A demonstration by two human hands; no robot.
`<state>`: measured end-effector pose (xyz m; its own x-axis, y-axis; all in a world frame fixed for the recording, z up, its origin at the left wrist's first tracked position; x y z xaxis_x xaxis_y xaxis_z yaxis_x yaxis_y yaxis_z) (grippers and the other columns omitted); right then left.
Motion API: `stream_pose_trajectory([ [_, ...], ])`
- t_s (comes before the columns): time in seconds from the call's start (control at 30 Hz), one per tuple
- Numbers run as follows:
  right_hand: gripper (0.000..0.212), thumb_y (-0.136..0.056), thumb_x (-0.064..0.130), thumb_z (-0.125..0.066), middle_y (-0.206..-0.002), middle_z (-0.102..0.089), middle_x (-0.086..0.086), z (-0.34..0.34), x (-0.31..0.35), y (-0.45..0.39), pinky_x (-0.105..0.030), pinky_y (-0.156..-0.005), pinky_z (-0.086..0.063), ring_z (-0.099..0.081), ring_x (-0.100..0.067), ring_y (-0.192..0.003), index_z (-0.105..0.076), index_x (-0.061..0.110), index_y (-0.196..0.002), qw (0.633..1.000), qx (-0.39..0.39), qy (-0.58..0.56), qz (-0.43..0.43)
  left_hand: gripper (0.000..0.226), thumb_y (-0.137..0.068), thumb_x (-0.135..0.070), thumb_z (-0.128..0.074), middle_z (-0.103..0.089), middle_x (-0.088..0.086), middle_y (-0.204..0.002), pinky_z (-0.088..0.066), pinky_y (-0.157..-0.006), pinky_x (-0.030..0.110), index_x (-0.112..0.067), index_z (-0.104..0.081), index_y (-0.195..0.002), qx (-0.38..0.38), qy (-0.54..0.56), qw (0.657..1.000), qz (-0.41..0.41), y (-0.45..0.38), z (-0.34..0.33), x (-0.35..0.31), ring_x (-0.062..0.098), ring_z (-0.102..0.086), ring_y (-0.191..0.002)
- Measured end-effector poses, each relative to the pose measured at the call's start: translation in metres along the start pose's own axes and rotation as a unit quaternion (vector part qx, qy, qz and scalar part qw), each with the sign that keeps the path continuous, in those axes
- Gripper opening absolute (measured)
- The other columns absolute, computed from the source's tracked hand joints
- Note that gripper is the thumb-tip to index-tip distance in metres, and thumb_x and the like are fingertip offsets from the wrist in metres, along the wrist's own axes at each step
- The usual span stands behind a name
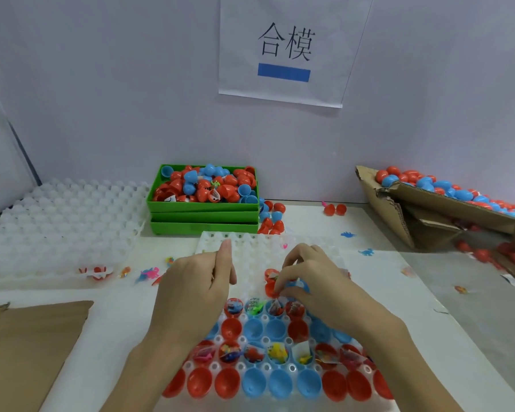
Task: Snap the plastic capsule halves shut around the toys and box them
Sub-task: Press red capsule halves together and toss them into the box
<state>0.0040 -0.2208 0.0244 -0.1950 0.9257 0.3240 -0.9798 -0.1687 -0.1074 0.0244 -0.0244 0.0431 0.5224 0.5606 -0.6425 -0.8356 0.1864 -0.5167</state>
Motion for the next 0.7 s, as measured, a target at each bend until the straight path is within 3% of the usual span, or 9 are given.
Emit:
stream_pose_trajectory([
  [0.13, 0.017, -0.097, 0.023, -0.071, -0.115, -0.056, 0.02, 0.021, 0.003, 0.008, -0.008, -0.083, -0.044, -0.052, 0.001, -0.103, -0.078, 0.036, -0.104, 0.994, -0.078, -0.079, 0.023, 0.017, -0.101, -0.034, -0.061, -0.072, -0.017, -0.086, -0.048, -0.07, 0.007, -0.026, -0.075, -0.098, 0.029, 0.096, 0.993, 0.062, -0.002, -0.009, 0.007, -0.002, -0.065, -0.086],
  [0.23, 0.02, -0.092, 0.016, -0.075, -0.11, -0.066, 0.024, 0.033, 0.01, 0.016, -0.015, -0.086, -0.052, -0.063, -0.002, -0.104, -0.081, 0.034, -0.099, 0.978, -0.104, -0.166, 0.067, 0.012, -0.099, -0.03, -0.068, -0.077, -0.017, -0.098, -0.054, -0.08, 0.01, -0.03, -0.077, -0.108, 0.08, 0.18, 0.974, 0.109, -0.002, -0.016, 0.01, -0.001, -0.071, -0.093],
  [0.37, 0.018, -0.091, 0.017, -0.074, -0.111, -0.07, 0.024, 0.039, 0.021, 0.022, -0.018, -0.088, -0.054, -0.066, -0.004, -0.108, -0.081, 0.031, -0.099, 0.968, -0.099, -0.203, 0.108, 0.01, -0.098, -0.02, -0.072, -0.081, -0.006, -0.094, -0.062, -0.076, 0.023, -0.02, -0.08, -0.103, 0.134, 0.287, 0.938, 0.139, 0.002, -0.023, 0.003, 0.015, -0.078, -0.087],
  [0.53, 0.015, -0.096, 0.019, -0.068, -0.117, -0.069, 0.017, 0.038, 0.02, 0.023, -0.022, -0.089, -0.057, -0.066, -0.01, -0.114, -0.078, 0.026, -0.105, 0.952, -0.102, -0.27, 0.1, 0.008, -0.092, -0.021, -0.078, -0.081, -0.001, -0.097, -0.06, -0.089, 0.034, -0.016, -0.08, -0.099, 0.083, 0.325, 0.931, 0.145, 0.0, -0.018, 0.005, 0.02, -0.079, -0.092],
  [0.7, 0.02, -0.088, 0.023, -0.082, -0.104, -0.072, 0.012, 0.024, 0.03, 0.023, -0.027, -0.086, -0.061, -0.073, -0.015, -0.103, -0.069, 0.02, -0.103, 0.936, -0.074, -0.334, 0.086, 0.005, -0.09, -0.019, -0.079, -0.081, -0.003, -0.093, -0.059, -0.083, 0.021, -0.018, -0.08, -0.094, 0.048, 0.307, 0.941, 0.136, -0.001, -0.013, 0.005, 0.015, -0.078, -0.089],
])
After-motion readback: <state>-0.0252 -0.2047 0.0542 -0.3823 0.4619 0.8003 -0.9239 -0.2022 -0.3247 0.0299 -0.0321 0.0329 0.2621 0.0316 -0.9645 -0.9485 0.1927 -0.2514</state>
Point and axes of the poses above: each hand's wrist, its own y-axis away from the middle knuckle, its own z-axis out of the back of the hand, x = y × z, the point moved 6 cm from there along -y, towards the middle knuckle
